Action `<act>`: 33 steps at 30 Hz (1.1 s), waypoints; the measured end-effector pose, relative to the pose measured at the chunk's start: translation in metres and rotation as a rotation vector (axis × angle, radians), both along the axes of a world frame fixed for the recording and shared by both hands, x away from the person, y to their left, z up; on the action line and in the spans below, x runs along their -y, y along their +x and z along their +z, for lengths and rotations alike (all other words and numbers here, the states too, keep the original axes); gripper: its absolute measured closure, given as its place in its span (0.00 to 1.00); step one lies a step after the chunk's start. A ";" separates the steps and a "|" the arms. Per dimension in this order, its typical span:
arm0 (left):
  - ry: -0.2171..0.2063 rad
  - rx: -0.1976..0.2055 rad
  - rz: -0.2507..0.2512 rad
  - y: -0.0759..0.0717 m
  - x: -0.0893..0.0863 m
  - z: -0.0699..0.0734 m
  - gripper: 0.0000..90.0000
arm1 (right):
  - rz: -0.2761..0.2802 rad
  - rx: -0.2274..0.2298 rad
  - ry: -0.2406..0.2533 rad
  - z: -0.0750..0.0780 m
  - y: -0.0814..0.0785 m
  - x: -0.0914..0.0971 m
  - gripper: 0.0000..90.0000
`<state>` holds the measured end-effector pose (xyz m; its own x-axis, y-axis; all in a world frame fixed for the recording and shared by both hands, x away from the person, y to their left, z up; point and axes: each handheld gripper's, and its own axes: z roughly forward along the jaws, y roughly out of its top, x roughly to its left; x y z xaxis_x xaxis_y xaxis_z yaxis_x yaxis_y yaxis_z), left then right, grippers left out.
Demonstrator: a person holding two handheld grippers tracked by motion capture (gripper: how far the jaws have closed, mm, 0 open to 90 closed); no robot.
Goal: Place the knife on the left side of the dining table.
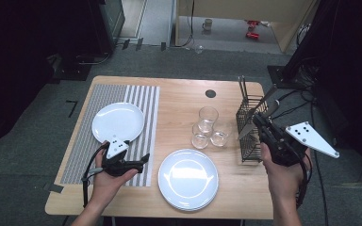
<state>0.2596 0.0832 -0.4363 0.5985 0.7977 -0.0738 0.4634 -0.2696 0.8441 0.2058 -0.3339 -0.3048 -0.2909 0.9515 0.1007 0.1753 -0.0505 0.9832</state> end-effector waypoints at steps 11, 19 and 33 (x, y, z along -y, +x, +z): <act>-0.030 0.008 -0.045 0.009 0.023 0.019 0.13 | 0.049 -0.008 0.017 -0.003 0.003 -0.015 0.93; -0.071 0.021 -0.081 0.010 0.032 0.031 0.14 | 0.085 -0.014 0.013 -0.004 0.004 -0.027 0.93; -0.092 0.031 -0.103 0.009 0.034 0.034 0.14 | 0.124 -0.016 -0.002 -0.001 0.006 -0.046 0.93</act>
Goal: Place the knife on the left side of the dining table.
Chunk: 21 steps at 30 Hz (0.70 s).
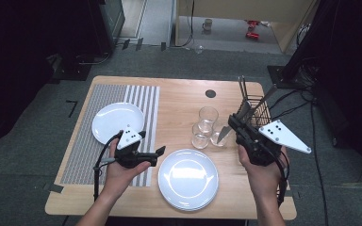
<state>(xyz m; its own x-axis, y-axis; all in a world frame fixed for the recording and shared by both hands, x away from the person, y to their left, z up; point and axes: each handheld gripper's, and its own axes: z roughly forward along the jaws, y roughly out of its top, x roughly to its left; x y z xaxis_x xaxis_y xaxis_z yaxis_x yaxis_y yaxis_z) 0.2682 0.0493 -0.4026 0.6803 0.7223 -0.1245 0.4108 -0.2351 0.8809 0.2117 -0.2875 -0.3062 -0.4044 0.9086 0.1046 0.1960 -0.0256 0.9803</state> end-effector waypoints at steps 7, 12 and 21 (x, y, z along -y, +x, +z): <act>0.001 0.002 -0.010 0.001 0.000 0.000 0.14 | 0.011 0.000 -0.009 0.002 0.002 -0.004 0.93; -0.005 0.002 -0.021 0.001 0.002 0.001 0.14 | 0.021 -0.005 -0.005 0.001 0.004 -0.008 0.93; -0.014 0.000 -0.053 0.002 0.009 0.000 0.14 | 0.051 -0.005 0.000 0.000 0.005 -0.019 0.93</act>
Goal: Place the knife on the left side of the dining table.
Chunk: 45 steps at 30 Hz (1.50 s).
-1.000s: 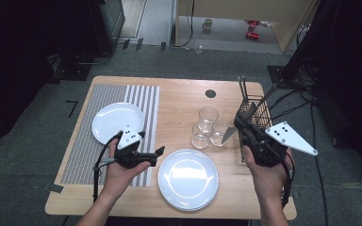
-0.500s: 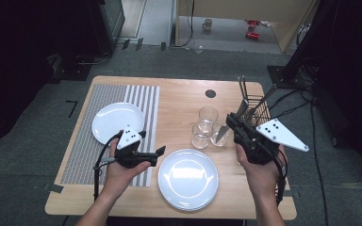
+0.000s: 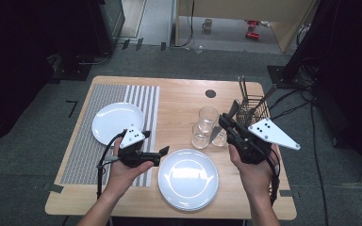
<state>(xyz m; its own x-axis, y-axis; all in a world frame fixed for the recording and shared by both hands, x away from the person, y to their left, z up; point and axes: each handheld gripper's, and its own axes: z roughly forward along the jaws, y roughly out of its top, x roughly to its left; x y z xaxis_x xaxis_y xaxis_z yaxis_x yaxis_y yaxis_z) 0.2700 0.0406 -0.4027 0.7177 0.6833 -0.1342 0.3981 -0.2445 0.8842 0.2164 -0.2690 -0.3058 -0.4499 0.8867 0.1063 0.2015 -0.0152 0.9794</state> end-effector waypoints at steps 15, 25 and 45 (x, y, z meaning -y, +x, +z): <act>-0.038 0.018 -0.066 -0.005 0.005 0.002 0.15 | 0.063 -0.009 -0.007 -0.003 0.002 -0.025 0.93; -0.032 0.023 -0.099 -0.008 0.010 0.000 0.16 | 0.117 -0.015 -0.025 -0.007 0.002 -0.046 0.93; -0.068 0.033 -0.133 -0.010 0.010 0.002 0.27 | 0.195 -0.031 -0.044 -0.016 0.002 -0.078 0.93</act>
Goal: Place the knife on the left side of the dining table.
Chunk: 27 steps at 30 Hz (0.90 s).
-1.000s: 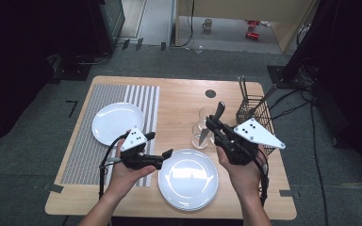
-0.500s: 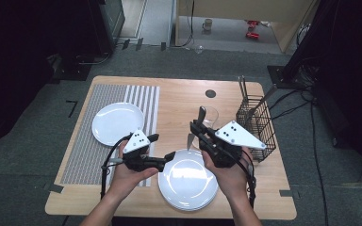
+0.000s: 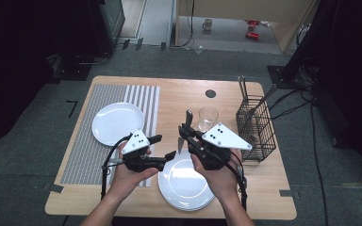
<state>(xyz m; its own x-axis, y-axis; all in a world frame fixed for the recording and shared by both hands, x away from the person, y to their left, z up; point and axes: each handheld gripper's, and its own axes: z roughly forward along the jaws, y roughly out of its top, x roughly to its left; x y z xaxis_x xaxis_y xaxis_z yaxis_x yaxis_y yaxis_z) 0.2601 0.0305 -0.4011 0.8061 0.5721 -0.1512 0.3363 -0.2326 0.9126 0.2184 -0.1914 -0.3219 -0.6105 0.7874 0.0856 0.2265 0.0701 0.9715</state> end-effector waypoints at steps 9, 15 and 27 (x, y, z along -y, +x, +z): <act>0.005 0.006 -0.030 -0.001 0.002 -0.001 0.29 | 0.029 -0.003 -0.008 -0.002 -0.001 -0.010 0.93; -0.002 0.015 -0.040 -0.001 0.001 -0.002 0.39 | 0.044 -0.008 -0.005 -0.003 -0.002 -0.013 0.93; -0.017 0.038 -0.080 -0.002 -0.001 -0.001 0.55 | 0.084 -0.026 0.007 -0.005 -0.002 -0.016 0.93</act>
<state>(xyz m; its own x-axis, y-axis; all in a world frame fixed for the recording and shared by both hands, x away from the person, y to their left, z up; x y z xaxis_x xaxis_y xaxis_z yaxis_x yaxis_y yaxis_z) 0.2577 0.0317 -0.4025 0.8543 0.5035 -0.1287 0.2821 -0.2412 0.9286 0.2168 -0.1758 -0.3268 -0.6716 0.7330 0.1078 0.2451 0.0826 0.9660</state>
